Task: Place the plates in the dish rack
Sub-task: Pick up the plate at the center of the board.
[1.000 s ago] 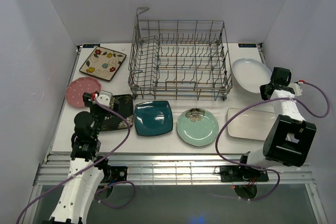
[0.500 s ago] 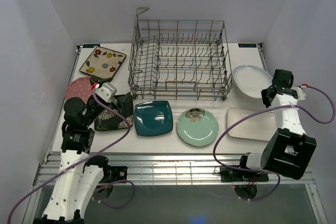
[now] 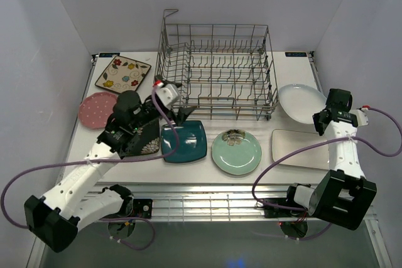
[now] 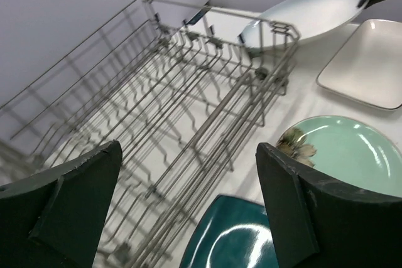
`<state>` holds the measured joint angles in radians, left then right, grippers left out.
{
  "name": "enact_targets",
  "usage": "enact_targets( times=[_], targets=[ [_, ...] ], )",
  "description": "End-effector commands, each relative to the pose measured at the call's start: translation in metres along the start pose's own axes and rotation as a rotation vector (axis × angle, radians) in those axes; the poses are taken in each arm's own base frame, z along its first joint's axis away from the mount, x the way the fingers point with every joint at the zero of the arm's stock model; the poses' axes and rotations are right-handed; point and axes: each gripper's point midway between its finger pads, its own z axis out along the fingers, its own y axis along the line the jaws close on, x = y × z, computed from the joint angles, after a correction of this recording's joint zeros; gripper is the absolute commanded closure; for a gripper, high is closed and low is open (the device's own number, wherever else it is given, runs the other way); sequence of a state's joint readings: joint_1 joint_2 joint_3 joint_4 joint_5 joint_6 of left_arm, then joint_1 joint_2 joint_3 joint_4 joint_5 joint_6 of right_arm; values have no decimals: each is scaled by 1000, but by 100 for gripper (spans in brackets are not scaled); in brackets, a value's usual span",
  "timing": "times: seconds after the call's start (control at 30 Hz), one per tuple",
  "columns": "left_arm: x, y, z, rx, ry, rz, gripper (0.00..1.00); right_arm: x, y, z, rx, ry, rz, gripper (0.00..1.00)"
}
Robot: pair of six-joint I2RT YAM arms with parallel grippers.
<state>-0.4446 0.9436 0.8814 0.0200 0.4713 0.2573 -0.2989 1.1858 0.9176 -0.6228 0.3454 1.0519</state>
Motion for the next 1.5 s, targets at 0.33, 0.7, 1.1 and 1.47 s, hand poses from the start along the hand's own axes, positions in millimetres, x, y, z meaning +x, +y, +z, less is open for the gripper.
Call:
enact_targets(
  times=[0.33, 0.7, 1.1, 1.47],
  targets=[
    [-11, -93, 119, 163, 5, 249, 2, -27, 21, -31, -131, -95, 51, 92],
    [-6, -152, 160, 386, -52, 346, 2, -25, 10, -46, -96, -70, 15, 92],
    [23, -232, 174, 617, -110, 502, 2, -29, 2, -67, -89, -79, 20, 92],
    [38, -264, 207, 697, -155, 582, 2, -23, 0, -65, -91, -56, 7, 92]
  ],
)
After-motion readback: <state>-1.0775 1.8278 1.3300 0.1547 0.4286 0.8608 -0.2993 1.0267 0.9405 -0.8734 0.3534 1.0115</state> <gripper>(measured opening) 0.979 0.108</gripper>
